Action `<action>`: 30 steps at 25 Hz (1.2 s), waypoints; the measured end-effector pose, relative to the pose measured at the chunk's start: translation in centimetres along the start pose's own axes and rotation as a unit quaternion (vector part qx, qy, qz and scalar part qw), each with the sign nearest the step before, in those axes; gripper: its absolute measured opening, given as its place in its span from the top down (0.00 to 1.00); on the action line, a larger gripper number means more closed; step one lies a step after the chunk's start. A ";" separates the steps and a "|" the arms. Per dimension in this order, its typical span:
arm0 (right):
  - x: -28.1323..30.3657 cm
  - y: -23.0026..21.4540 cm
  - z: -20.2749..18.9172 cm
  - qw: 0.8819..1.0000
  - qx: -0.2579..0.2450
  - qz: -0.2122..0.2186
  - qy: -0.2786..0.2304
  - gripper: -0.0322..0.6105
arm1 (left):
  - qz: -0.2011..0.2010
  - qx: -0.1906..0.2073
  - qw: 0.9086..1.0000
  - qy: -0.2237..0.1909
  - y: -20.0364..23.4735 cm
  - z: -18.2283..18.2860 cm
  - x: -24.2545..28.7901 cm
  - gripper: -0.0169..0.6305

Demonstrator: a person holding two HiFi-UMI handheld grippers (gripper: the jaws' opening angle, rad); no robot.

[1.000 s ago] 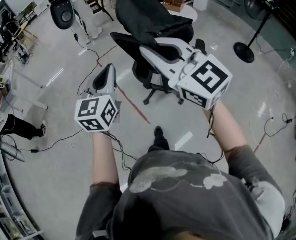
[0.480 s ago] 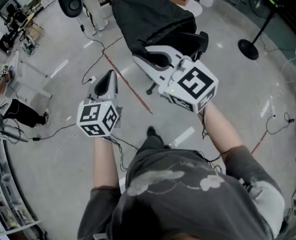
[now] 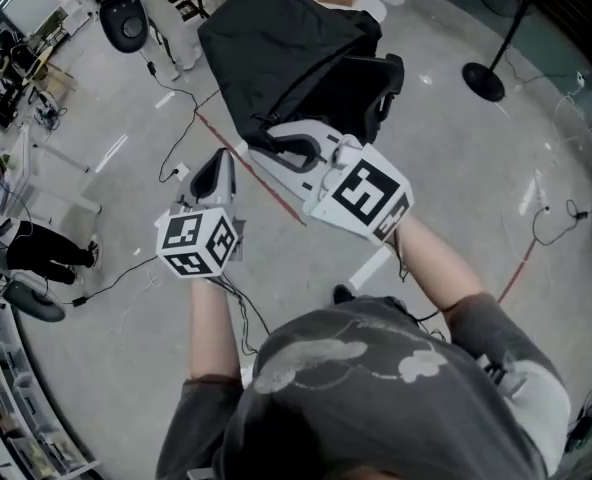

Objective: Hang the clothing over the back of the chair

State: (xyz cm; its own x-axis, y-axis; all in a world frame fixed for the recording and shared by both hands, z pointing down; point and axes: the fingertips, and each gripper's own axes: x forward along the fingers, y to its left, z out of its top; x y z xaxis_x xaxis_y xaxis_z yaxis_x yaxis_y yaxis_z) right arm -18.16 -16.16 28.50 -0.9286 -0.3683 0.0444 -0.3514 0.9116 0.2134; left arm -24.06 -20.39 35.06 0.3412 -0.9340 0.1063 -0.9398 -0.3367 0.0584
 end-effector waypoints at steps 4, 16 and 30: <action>0.0 1.1 -0.8 1.000 0.021 -0.014 0.014 0.95 | -0.013 -0.002 1.000 0.006 0.6 0.0 -0.8 0.97; -0.8 2.1 -4.9 0.993 0.023 -0.098 0.061 0.95 | -0.051 -0.011 0.998 0.019 0.2 -2.0 -4.2 0.97; -2.8 1.1 -9.3 0.964 0.107 -0.234 0.065 0.74 | -0.070 -0.029 0.996 0.042 0.6 -5.0 -9.8 0.97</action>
State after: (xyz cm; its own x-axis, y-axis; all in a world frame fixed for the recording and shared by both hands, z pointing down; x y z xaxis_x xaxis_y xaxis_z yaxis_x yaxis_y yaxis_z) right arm -14.85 -15.84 37.72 -0.6437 -0.7561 0.1178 -0.7583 0.6510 0.0349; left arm -27.84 -10.83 39.03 0.4718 -0.8641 0.1754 -0.8809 -0.4535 0.1356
